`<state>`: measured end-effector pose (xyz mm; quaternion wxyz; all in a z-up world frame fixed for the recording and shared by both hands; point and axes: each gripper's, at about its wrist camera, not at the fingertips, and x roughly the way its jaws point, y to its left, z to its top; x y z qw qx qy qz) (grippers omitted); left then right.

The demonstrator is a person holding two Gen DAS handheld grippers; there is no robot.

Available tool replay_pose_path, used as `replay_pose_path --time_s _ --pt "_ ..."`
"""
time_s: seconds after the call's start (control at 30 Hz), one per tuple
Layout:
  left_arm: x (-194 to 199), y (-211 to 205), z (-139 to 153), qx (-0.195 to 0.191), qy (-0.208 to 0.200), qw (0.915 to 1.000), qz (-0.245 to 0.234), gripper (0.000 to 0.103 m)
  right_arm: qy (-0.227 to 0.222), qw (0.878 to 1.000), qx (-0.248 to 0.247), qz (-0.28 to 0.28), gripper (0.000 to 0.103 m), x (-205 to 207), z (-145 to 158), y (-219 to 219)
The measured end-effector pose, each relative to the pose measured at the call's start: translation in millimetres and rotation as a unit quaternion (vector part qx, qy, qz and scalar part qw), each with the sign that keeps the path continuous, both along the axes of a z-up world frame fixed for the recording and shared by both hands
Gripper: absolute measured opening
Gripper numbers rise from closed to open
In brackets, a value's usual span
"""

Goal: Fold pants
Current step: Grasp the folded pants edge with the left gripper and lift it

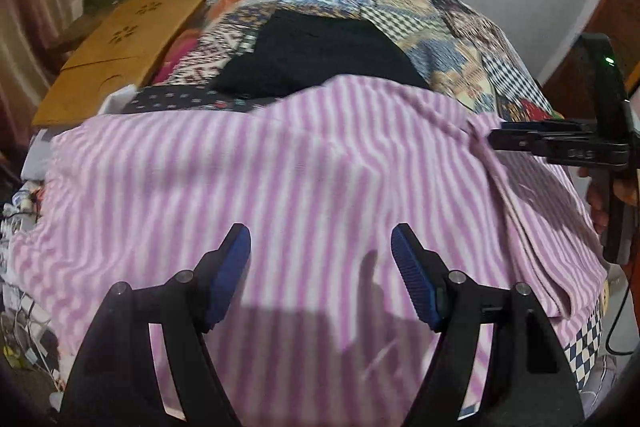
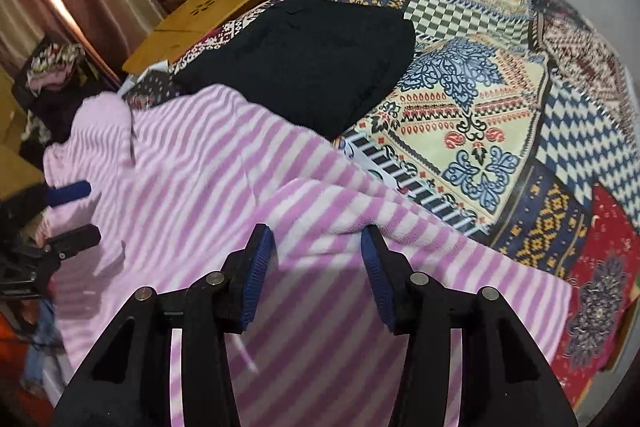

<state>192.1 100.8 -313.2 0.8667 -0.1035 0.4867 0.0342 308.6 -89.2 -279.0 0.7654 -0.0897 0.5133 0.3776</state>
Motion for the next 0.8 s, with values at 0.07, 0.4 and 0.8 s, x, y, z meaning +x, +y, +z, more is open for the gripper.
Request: replay_pose_path --time_s 0.07,0.4,0.8 --pt "-6 13 6 0.002 -0.008 0.9998 0.015 0.073 -0.014 1.000 0.019 -0.005 0.045 -11 19 -9" --pt "-45 57 26 0.008 -0.038 0.9967 0.071 0.079 -0.120 0.992 0.019 -0.044 0.047 -68 94 -62" --pt "-115 112 25 -0.025 -0.032 0.9920 0.119 0.089 -0.128 0.988 0.038 -0.074 0.050 -130 75 -61"
